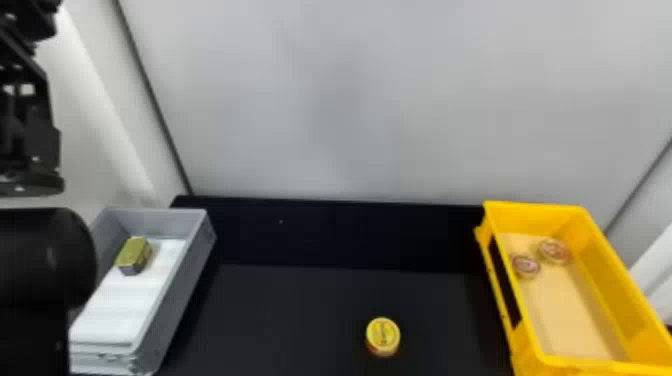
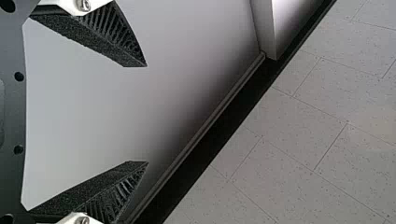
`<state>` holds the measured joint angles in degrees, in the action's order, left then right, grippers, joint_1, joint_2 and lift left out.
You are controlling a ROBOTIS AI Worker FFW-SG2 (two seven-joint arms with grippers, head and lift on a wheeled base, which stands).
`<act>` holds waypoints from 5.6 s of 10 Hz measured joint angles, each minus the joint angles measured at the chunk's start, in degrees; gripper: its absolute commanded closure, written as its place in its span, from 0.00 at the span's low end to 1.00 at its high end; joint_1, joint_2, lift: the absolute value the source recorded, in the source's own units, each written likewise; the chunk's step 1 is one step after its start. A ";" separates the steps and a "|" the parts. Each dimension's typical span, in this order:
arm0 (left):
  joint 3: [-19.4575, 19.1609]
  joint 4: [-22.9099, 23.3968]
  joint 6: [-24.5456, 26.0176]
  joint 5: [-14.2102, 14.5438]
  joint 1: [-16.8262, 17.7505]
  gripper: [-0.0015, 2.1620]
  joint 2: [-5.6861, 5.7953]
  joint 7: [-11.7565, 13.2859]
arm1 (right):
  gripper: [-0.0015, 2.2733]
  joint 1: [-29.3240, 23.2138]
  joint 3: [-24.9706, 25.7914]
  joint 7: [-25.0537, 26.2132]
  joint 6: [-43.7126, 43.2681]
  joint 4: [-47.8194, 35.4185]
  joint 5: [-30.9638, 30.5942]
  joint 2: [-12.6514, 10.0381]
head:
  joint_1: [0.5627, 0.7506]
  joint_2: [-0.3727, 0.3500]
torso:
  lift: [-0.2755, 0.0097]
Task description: Pick up the round yellow can and place it in the yellow rectangular box
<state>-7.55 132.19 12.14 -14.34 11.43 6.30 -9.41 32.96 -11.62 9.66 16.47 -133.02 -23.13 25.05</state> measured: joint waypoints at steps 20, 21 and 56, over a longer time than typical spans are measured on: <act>1.46 -0.94 -0.85 0.29 1.12 0.06 -0.50 -0.17 | 0.02 -3.82 5.73 -53.13 59.70 21.10 -9.62 -12.89 | 0.53 0.59 | 0.93; 1.67 -1.13 -1.02 0.32 1.29 0.06 -0.61 -0.20 | 0.02 -5.09 5.91 -55.85 57.97 24.36 -13.04 -13.27 | 0.53 0.59 | 0.93; 4.58 -4.84 -3.53 1.32 3.31 0.06 -2.17 -0.45 | 0.03 -4.72 -21.79 -60.86 26.26 73.37 5.94 -16.70 | 0.53 0.59 | 0.93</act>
<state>-2.97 127.35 8.62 -13.02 14.74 4.13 -9.86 28.25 -33.40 -51.20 42.73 -59.65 -17.18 8.34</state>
